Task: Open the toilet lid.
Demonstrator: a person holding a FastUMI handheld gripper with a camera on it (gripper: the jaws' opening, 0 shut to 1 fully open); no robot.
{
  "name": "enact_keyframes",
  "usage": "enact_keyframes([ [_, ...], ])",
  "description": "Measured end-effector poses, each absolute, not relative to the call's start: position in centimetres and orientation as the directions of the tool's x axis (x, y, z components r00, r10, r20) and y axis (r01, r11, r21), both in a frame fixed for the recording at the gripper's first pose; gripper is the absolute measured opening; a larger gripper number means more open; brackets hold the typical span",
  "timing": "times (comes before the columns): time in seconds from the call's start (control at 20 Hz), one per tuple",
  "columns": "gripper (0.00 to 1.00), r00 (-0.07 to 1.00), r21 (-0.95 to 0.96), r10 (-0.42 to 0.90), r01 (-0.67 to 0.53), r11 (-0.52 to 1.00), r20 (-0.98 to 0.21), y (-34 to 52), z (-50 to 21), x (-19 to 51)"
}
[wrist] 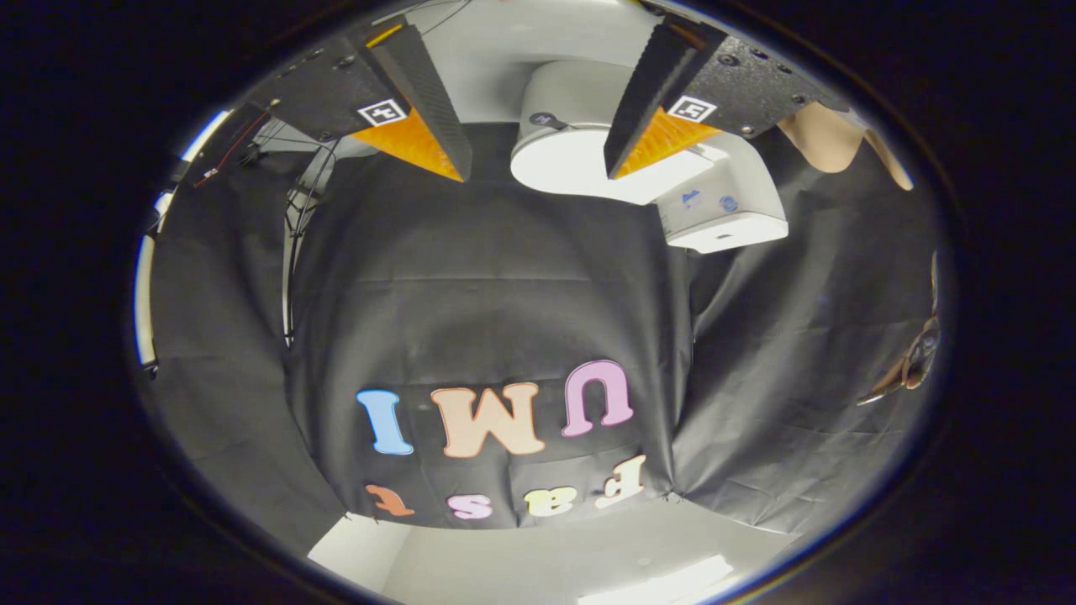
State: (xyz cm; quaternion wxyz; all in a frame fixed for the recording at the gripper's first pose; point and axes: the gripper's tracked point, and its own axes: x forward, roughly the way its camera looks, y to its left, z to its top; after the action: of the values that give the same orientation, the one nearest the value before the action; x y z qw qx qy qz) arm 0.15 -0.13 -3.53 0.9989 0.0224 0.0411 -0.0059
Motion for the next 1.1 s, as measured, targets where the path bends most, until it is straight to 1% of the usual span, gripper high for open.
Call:
enact_keyframes([
  [0.25,0.97,0.996,0.047,-0.014,0.018,0.999,-0.091,-0.4,-3.8,0.2],
  [0.45,0.97,0.994,0.067,-0.042,0.049,0.997,-0.1,-1.2,-4.0,0.4],
  [0.6,0.97,0.982,0.099,-0.091,0.108,0.989,-0.163,-2.5,-5.4,1.3],
  [0.7,0.97,0.977,0.094,-0.097,0.117,0.989,-0.191,-2.6,-5.8,2.1],
  [0.85,0.97,0.969,0.066,-0.089,0.107,0.992,-0.229,-2.8,-5.9,3.8],
  [1.1,0.97,0.956,0.053,-0.012,0.028,0.998,-0.293,-1.6,-6.2,8.2],
])
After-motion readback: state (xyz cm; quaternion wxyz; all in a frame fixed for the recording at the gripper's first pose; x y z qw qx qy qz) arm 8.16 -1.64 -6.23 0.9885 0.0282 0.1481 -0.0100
